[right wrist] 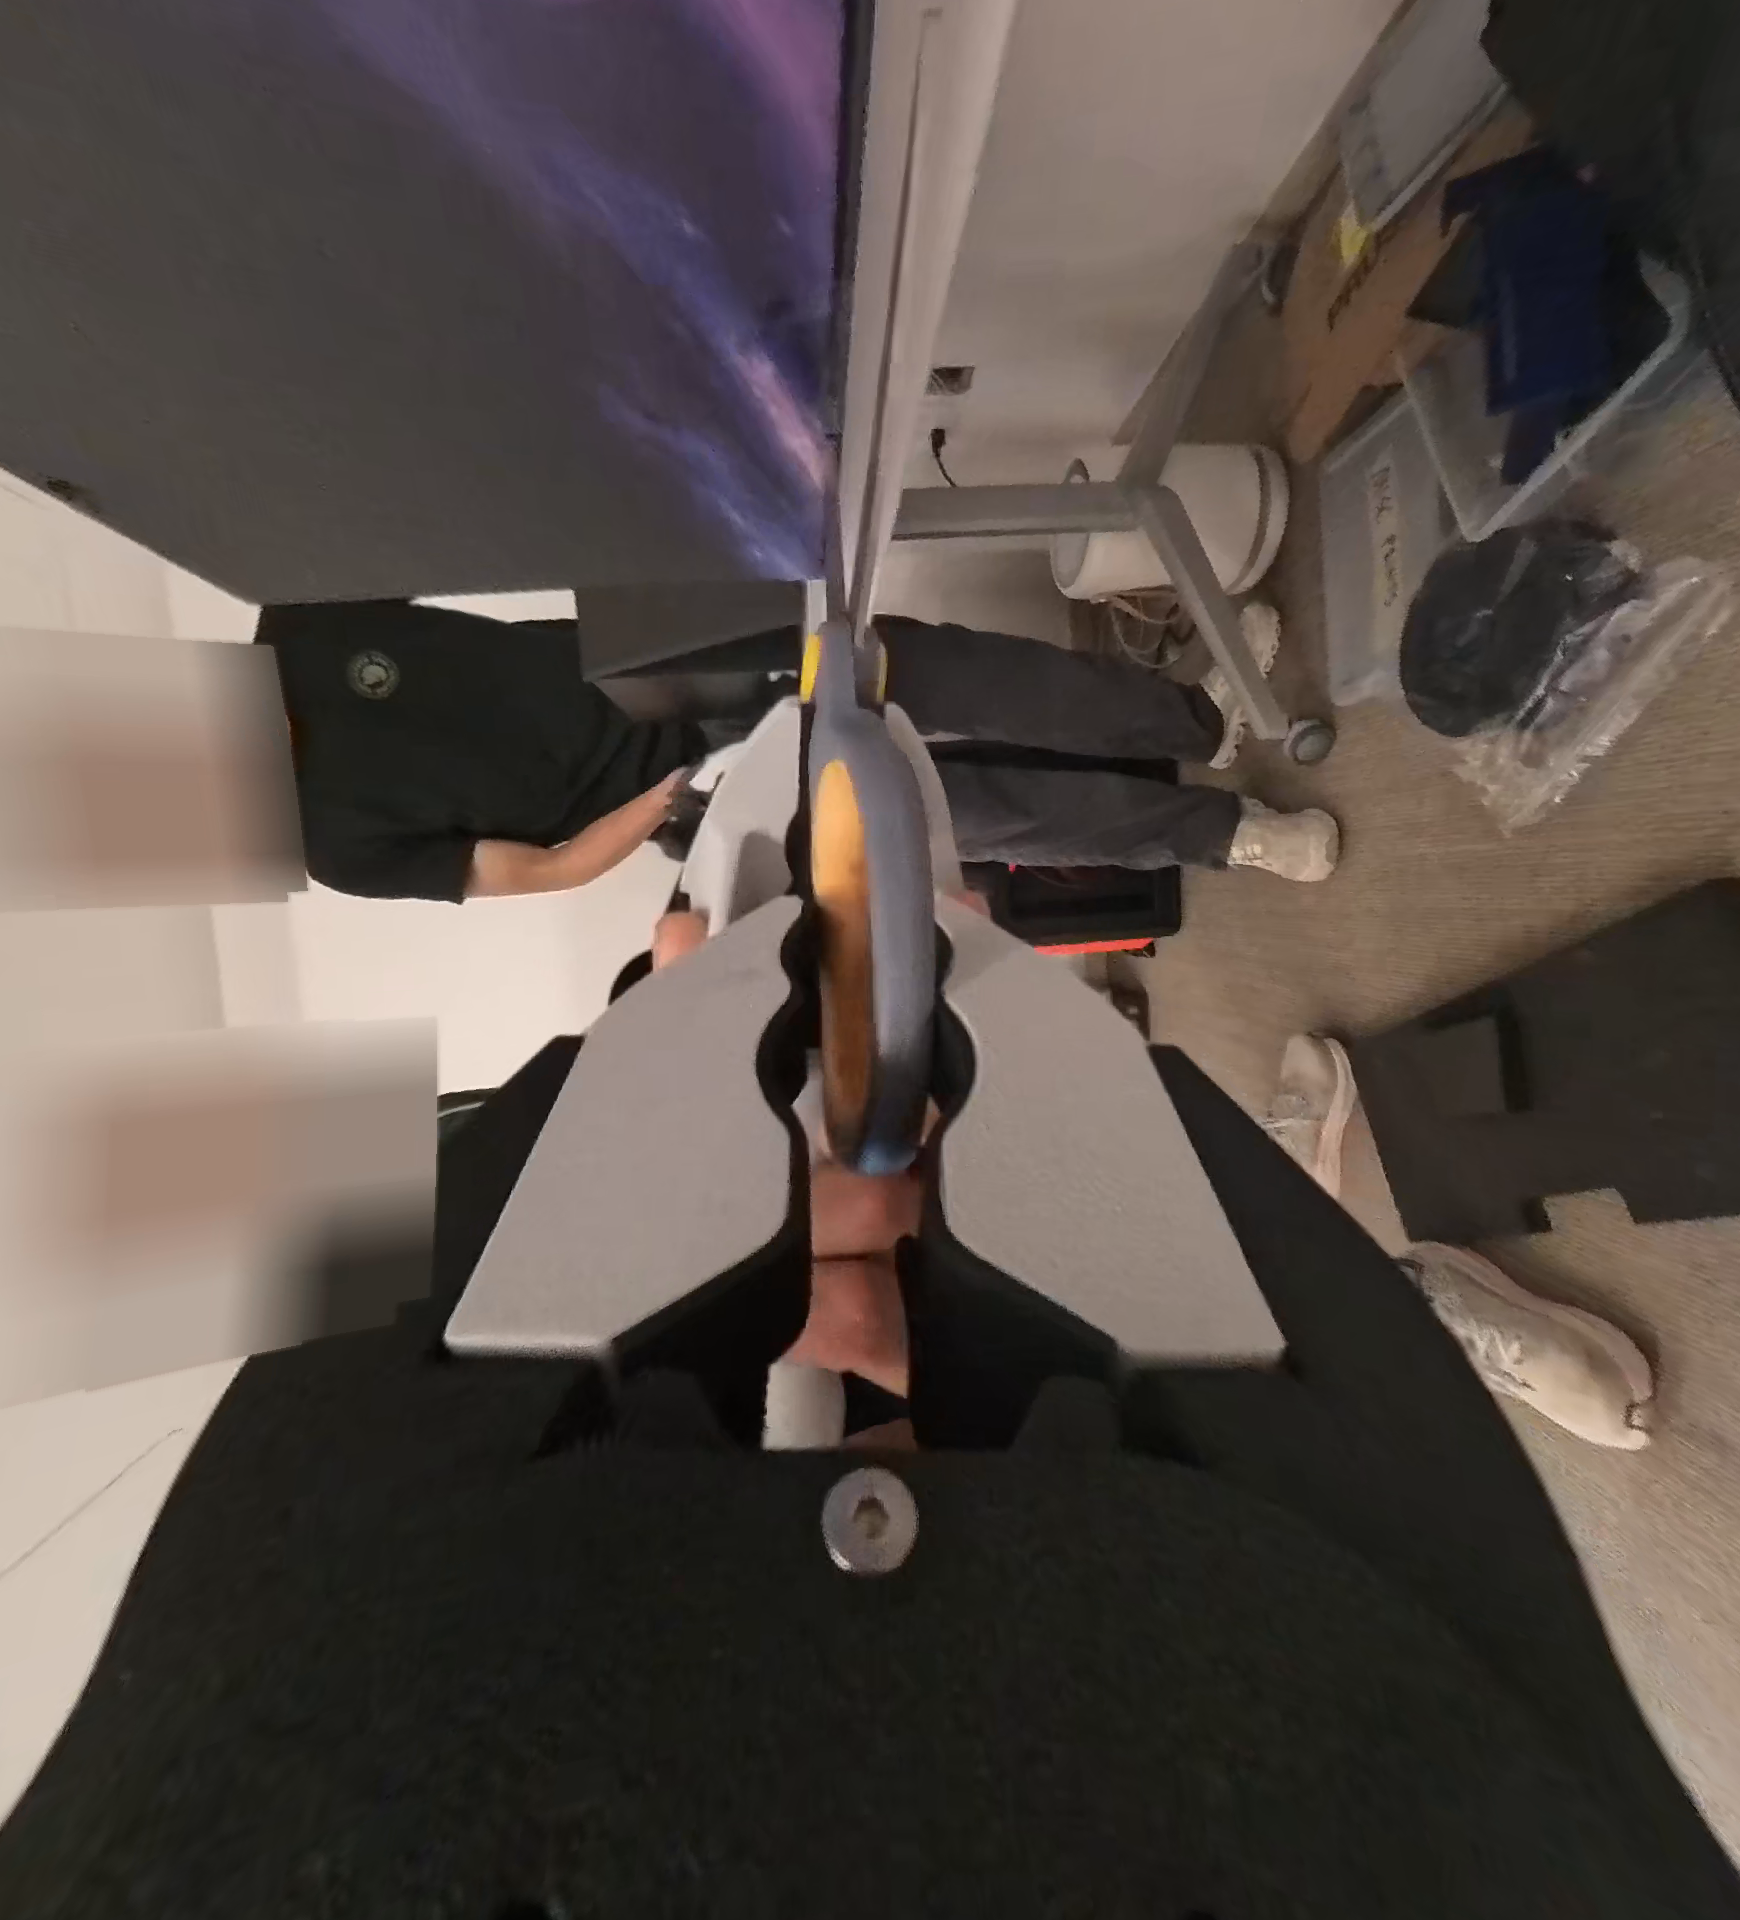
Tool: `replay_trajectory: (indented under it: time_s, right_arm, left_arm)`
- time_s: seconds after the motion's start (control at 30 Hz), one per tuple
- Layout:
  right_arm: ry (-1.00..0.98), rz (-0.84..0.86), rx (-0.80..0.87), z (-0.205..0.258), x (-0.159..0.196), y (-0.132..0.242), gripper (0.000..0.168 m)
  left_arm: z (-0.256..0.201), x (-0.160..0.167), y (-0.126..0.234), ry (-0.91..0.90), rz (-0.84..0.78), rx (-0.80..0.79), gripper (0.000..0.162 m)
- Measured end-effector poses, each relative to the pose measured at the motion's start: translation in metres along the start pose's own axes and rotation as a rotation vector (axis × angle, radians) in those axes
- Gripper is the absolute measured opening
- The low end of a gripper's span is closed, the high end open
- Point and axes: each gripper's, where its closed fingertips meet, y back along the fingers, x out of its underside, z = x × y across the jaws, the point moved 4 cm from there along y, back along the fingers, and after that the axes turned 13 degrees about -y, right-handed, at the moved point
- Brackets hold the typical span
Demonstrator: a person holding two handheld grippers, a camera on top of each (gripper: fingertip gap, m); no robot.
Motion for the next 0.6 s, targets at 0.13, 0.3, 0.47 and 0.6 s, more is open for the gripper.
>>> replay_trajectory:
  time_s: [0.13, 0.3, 0.47, 0.6]
  right_arm:
    - [-0.029, -0.037, -0.009, 0.0, -0.006, -0.003, 0.017]
    - [-0.061, -0.15, -0.032, 0.006, -0.016, -0.005, 0.013]
    - [-0.09, -0.243, -0.087, 0.007, -0.016, -0.005, 0.005]
    - [-0.069, -0.278, -0.095, 0.008, -0.014, -0.005, 0.0]
  left_arm:
    - [0.001, 0.002, -0.003, -0.008, -0.017, -0.013, 0.01]
    - [-0.002, 0.002, -0.007, -0.001, -0.026, 0.003, 0.009]
    - [-0.003, 0.001, -0.005, -0.004, 0.017, 0.013, 0.013]
    - [-0.003, -0.002, -0.003, -0.004, 0.088, 0.036, 0.014]
